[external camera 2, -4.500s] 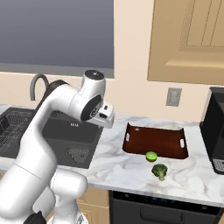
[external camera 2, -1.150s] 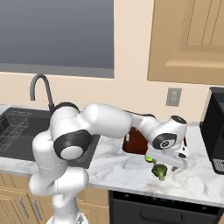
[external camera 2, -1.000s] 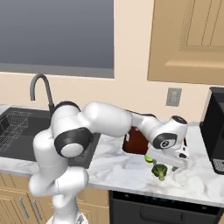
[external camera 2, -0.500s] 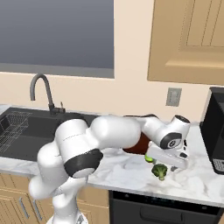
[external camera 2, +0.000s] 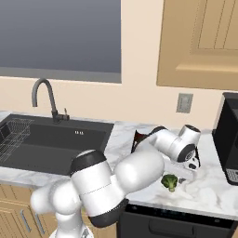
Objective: Pick up all produce items and place them in the sink. Turn on the sink faucet to wash them. Then turn the sink off and put them in the tray.
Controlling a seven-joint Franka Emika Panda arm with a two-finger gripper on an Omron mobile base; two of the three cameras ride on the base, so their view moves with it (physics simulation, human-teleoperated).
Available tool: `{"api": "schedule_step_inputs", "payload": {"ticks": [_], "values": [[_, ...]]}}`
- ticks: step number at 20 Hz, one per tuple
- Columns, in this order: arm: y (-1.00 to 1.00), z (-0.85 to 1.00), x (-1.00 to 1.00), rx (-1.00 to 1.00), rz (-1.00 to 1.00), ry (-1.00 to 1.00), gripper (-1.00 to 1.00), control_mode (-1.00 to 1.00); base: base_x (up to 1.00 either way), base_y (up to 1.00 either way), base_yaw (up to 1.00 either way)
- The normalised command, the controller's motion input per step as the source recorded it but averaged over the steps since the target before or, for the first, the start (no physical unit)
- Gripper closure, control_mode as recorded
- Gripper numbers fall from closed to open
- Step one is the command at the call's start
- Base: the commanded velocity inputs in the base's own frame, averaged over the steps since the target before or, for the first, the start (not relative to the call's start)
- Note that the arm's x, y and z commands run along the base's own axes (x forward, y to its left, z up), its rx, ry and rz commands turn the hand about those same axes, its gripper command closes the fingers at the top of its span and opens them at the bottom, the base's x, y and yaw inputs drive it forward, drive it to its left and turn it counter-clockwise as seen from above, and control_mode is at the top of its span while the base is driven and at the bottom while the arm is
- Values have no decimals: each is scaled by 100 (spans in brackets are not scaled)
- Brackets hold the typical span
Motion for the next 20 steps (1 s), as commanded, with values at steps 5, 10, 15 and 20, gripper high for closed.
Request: {"api": "schedule_step_inputs", "payload": {"ticks": [5, 10, 15, 20], "values": [[0, -28, 0, 0, 1, 0, -100, -100, 0, 0, 0], [7, -22, -1, 0, 0, 0, -100, -100, 0, 0, 0], [11, -22, -3, -1, 0, 0, -100, -100, 0, 0, 0], [20, -23, -10, -2, 0, -4, 100, -100, 0, 0, 0]]}}
